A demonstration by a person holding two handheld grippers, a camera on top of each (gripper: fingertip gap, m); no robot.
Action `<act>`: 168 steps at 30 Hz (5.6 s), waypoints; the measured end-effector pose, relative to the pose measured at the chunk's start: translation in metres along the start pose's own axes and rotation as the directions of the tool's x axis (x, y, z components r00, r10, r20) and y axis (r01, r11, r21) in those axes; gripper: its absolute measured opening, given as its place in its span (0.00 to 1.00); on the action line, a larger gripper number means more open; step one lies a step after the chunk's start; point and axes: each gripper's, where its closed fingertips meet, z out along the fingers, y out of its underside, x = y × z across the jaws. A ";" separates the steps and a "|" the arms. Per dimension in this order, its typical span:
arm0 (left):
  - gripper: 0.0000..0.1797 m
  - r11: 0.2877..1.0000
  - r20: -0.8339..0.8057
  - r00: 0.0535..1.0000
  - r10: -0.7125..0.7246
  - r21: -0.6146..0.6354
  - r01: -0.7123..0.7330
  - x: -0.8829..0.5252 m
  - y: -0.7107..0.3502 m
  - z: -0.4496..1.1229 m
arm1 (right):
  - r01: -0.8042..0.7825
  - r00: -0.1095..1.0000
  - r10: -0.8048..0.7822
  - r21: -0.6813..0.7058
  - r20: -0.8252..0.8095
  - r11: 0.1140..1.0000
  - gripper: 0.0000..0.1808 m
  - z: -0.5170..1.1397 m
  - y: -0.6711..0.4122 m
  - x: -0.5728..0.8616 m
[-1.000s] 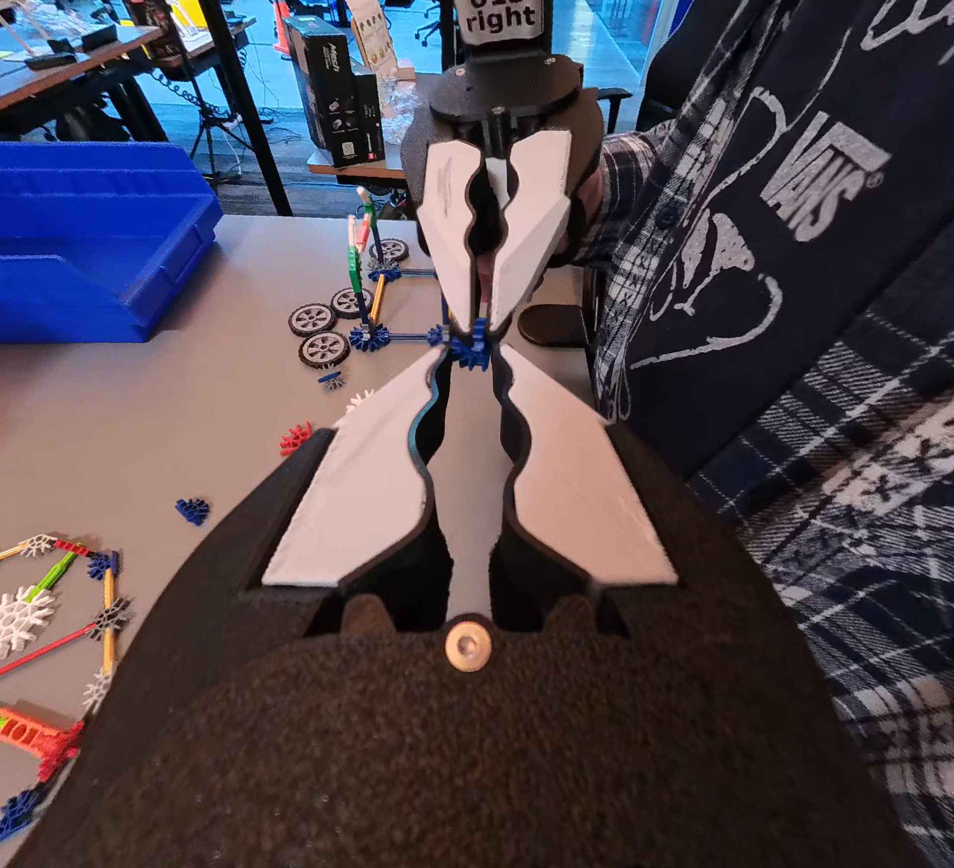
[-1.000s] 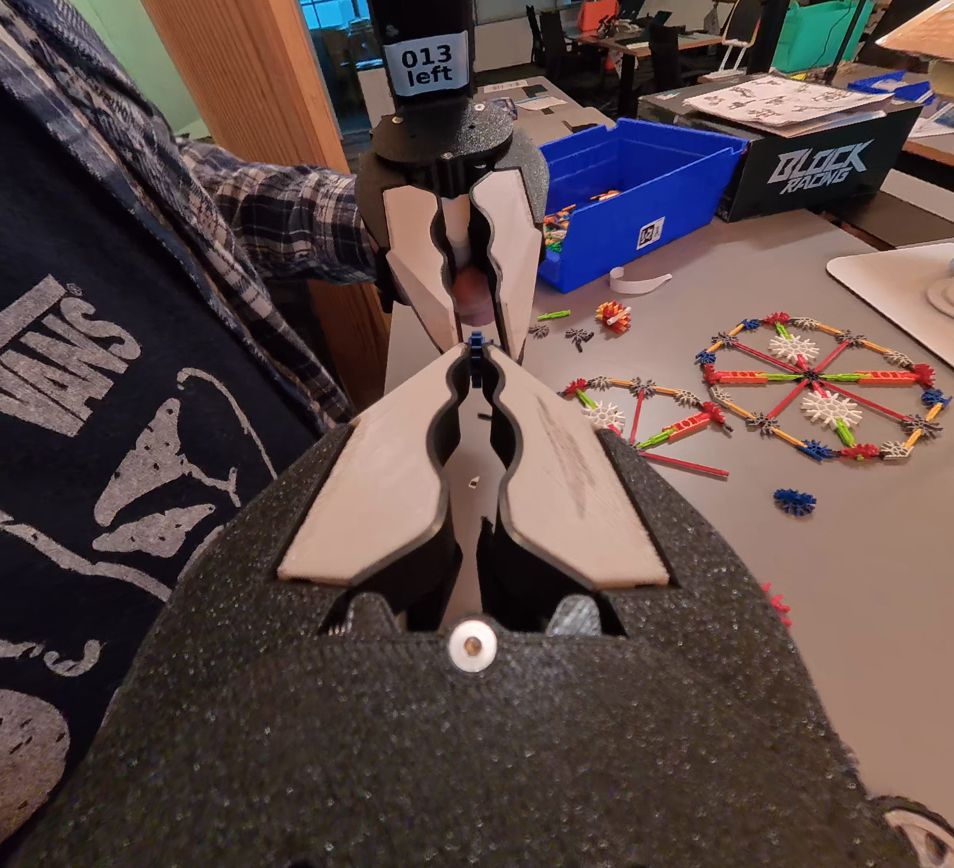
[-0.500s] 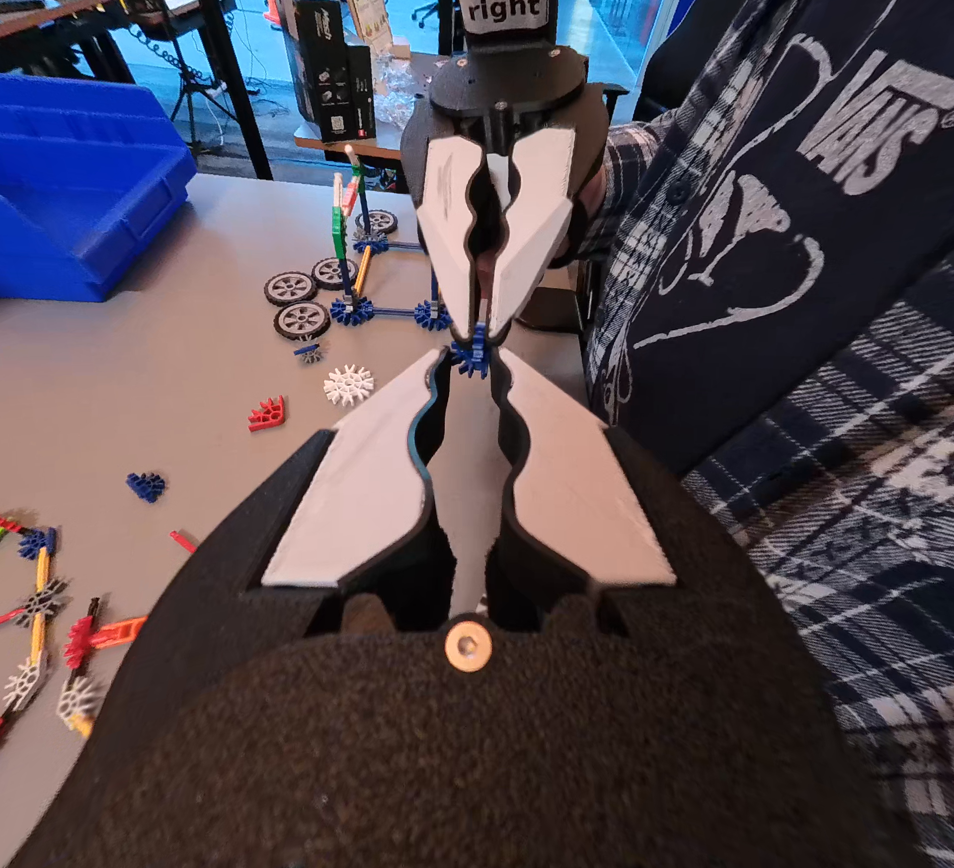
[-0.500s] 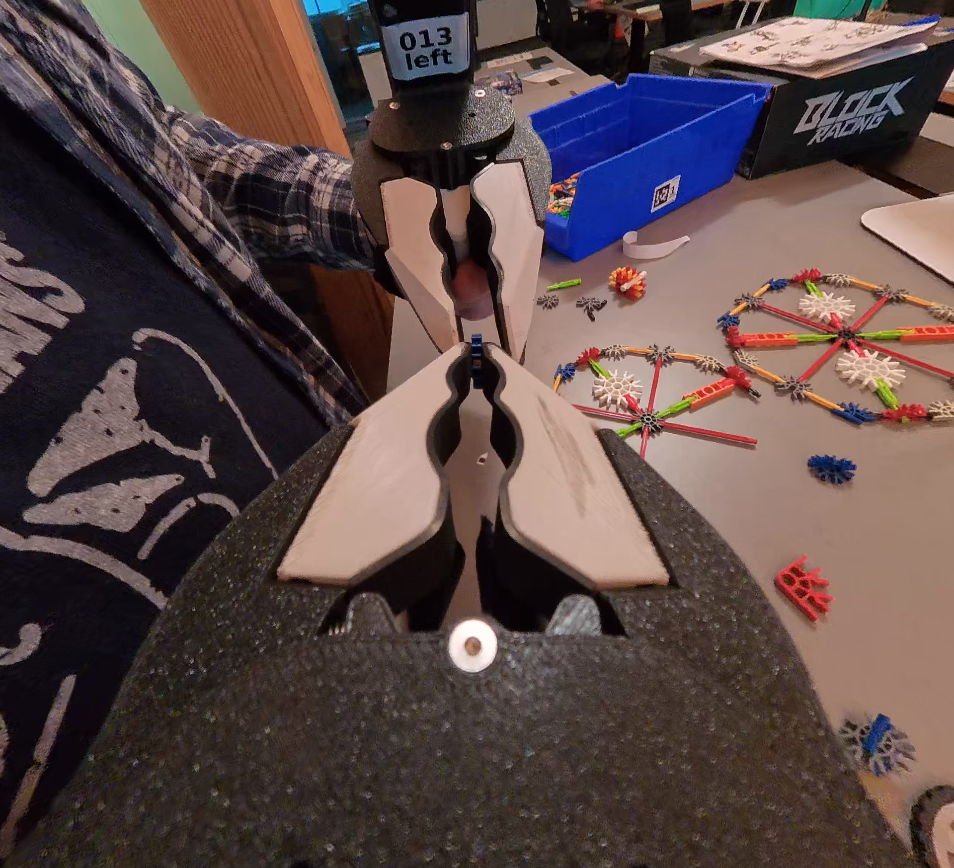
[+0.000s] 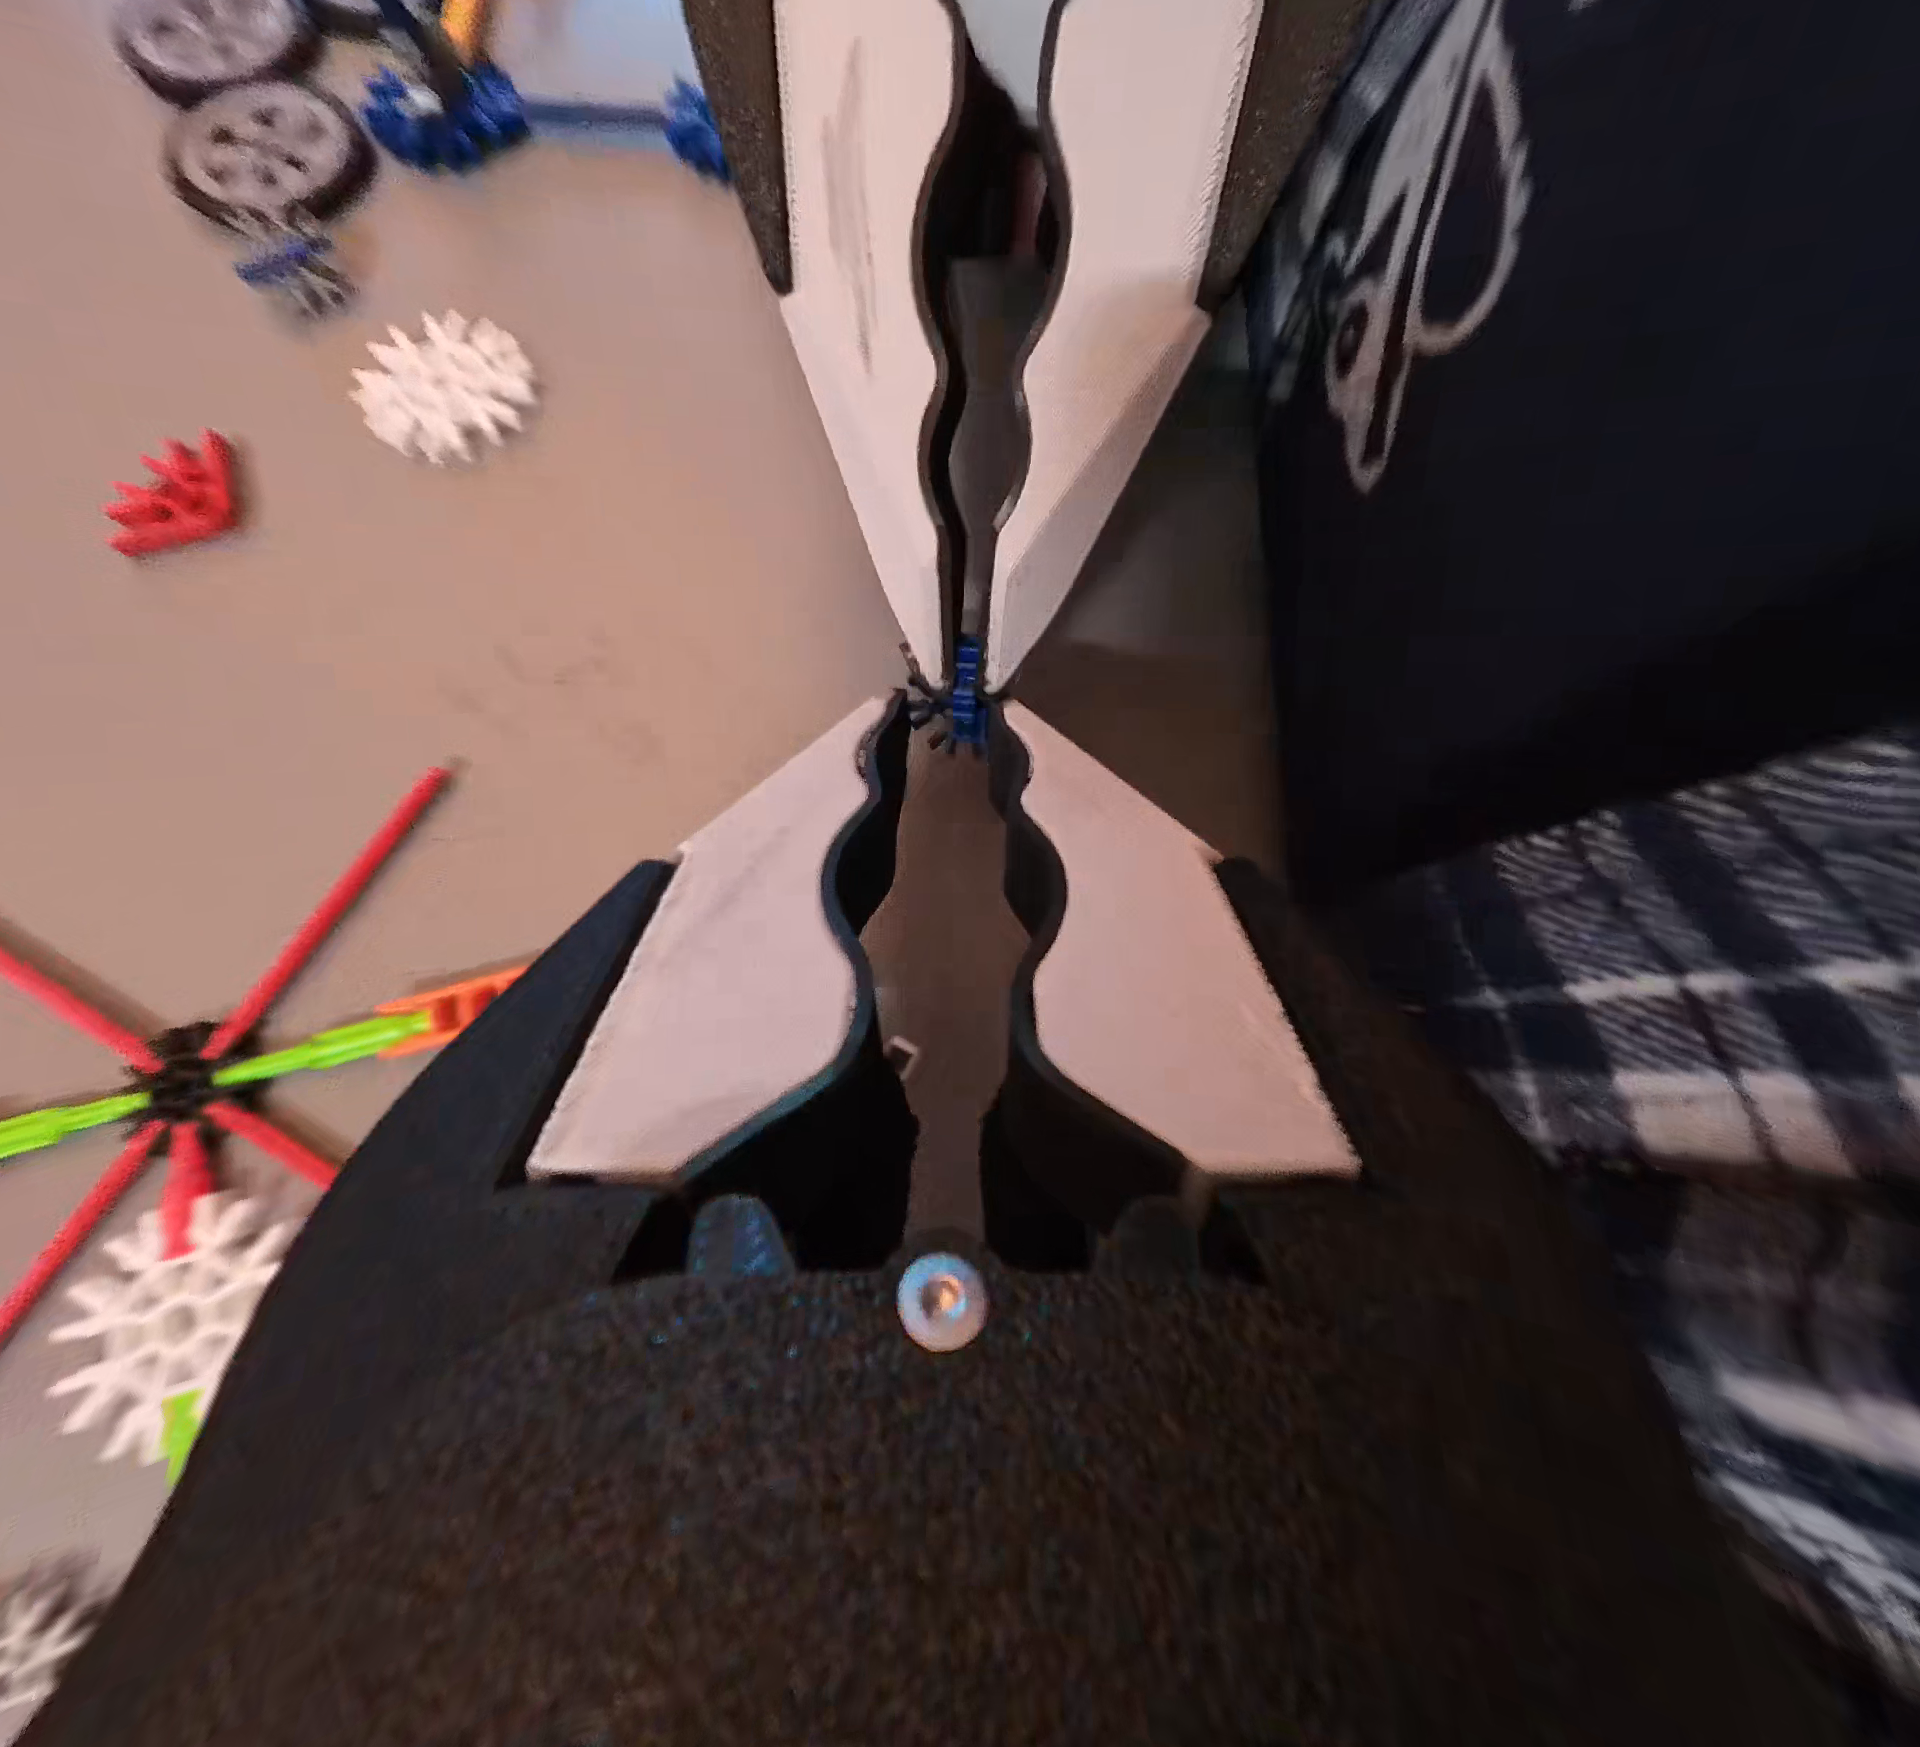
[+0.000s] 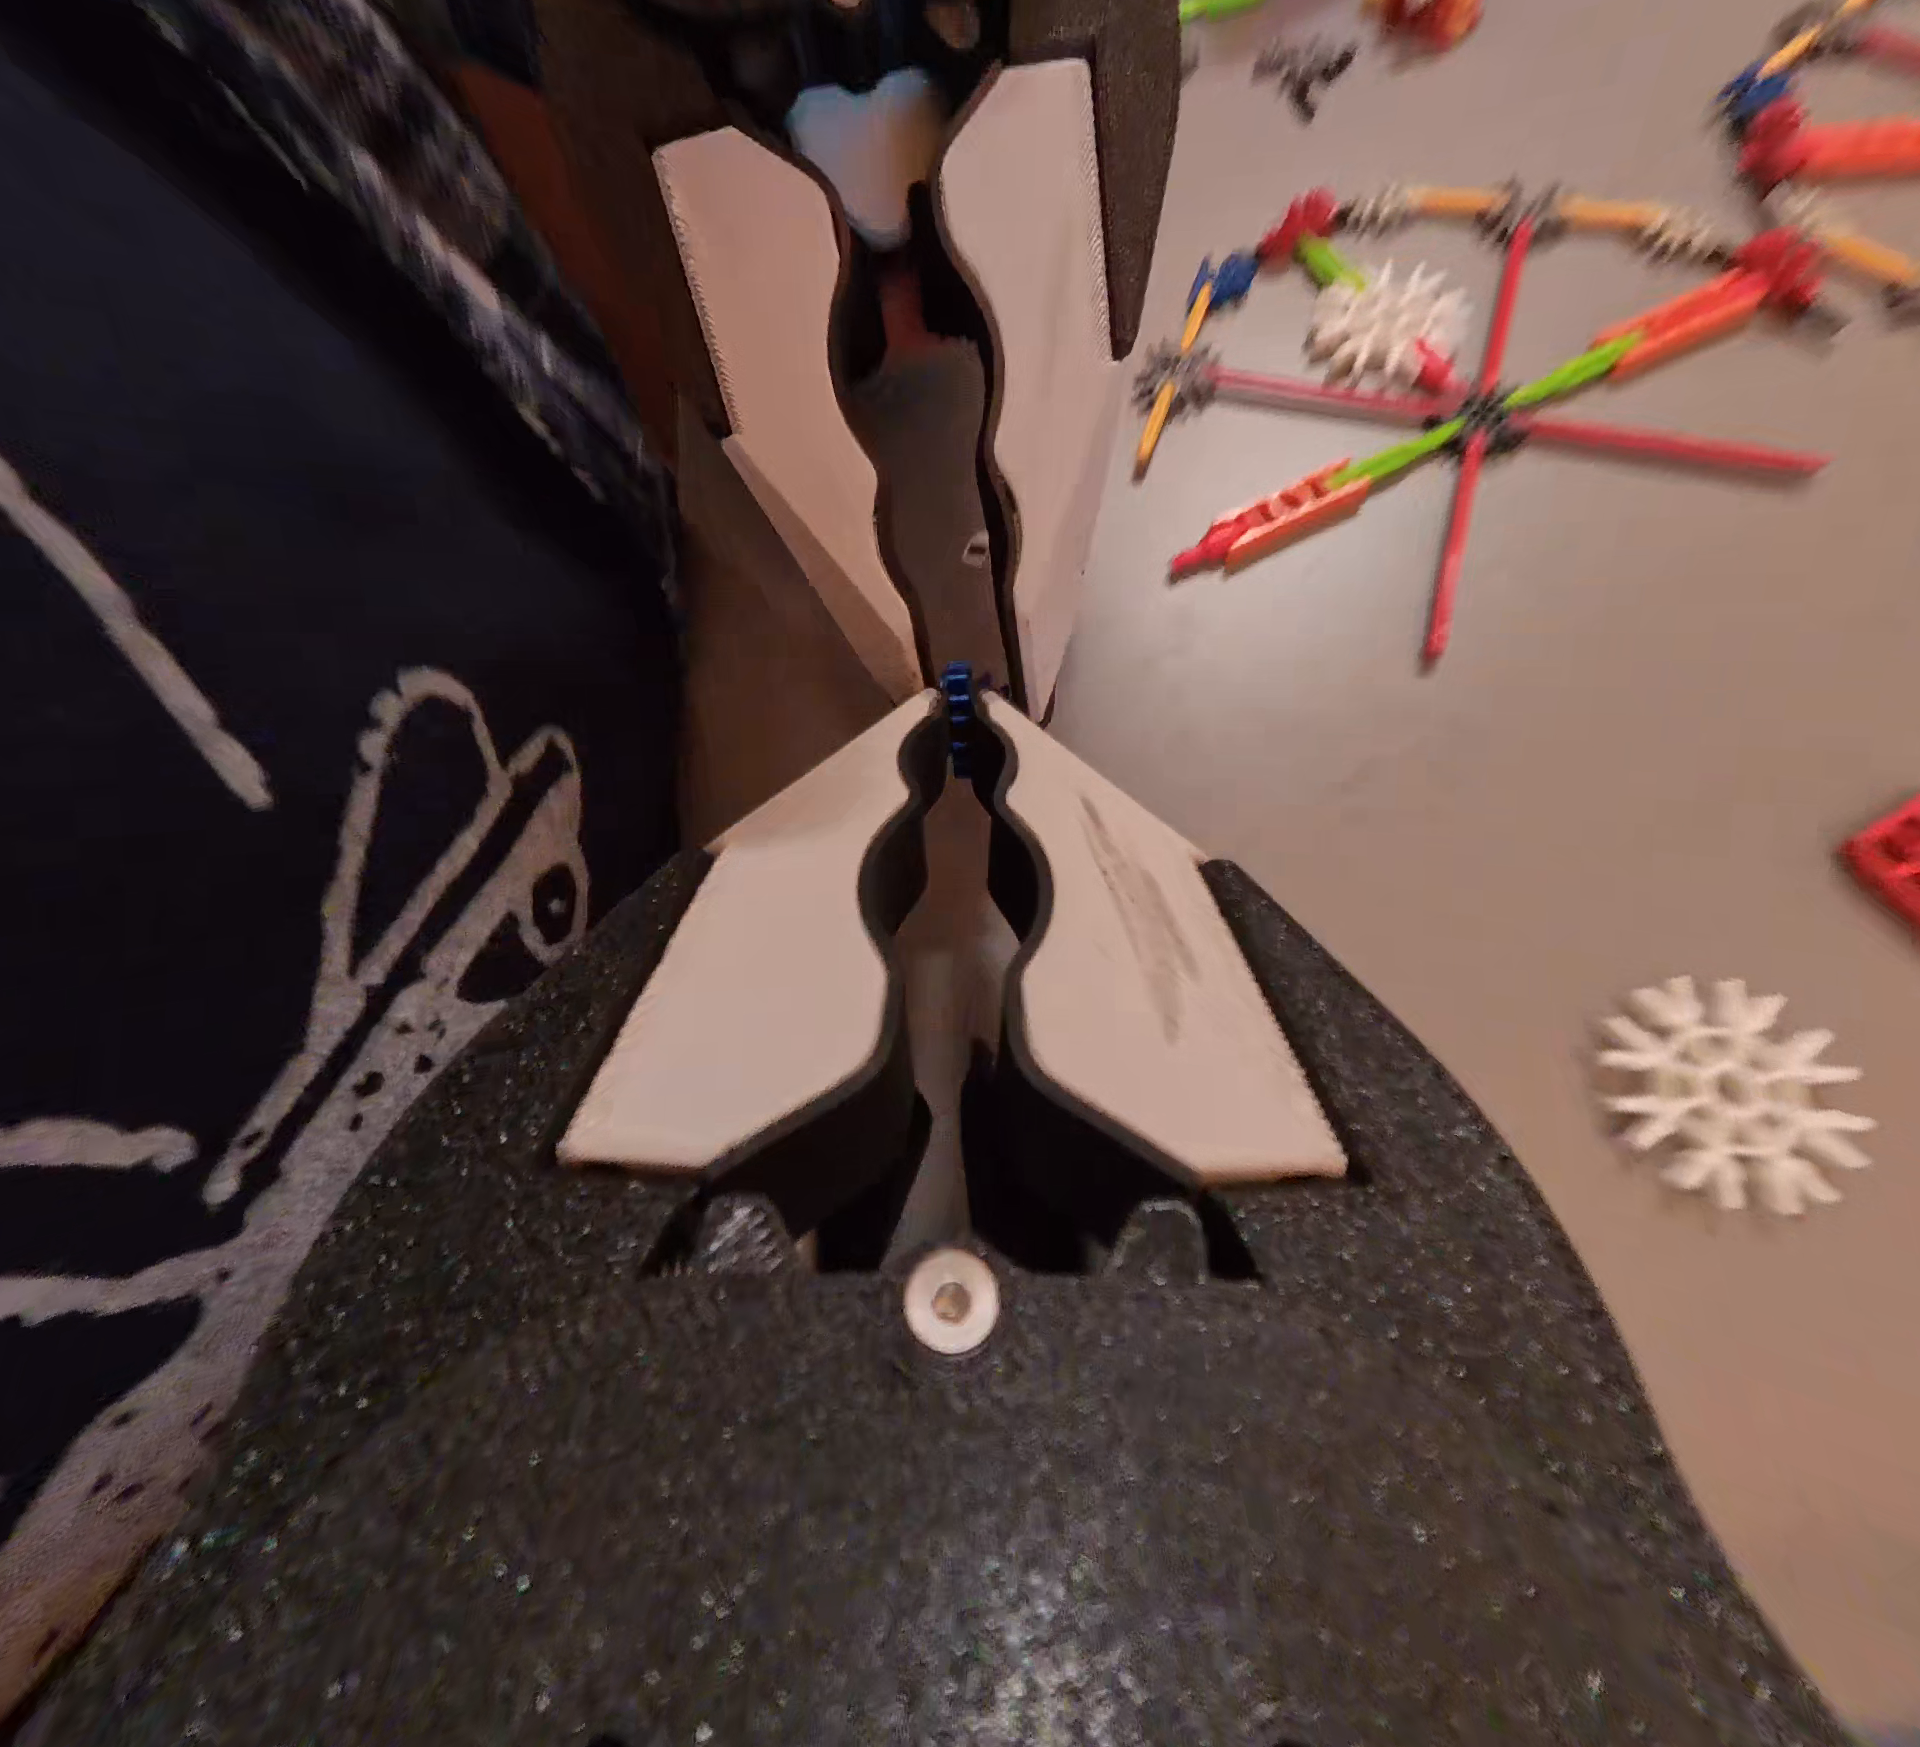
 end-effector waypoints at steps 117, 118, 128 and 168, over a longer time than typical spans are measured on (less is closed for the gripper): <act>0.11 0.996 0.129 0.991 -0.036 -0.082 0.047 0.012 0.028 -0.002 | 0.052 0.999 -0.053 -0.124 -0.006 0.991 0.13 0.016 0.022 -0.007; 0.11 0.996 0.131 0.991 -0.033 -0.080 0.044 0.011 0.028 -0.002 | 0.064 0.998 -0.065 -0.128 0.000 0.990 0.14 0.019 0.021 -0.008; 0.10 0.997 0.155 0.987 -0.049 -0.060 0.058 0.010 0.026 -0.002 | 0.119 0.993 -0.120 -0.149 0.001 0.982 0.08 0.023 0.023 -0.011; 0.09 0.997 0.131 0.989 -0.064 -0.043 0.070 0.009 0.021 -0.002 | -0.106 0.985 0.124 -0.144 0.123 0.984 0.06 0.023 0.019 -0.009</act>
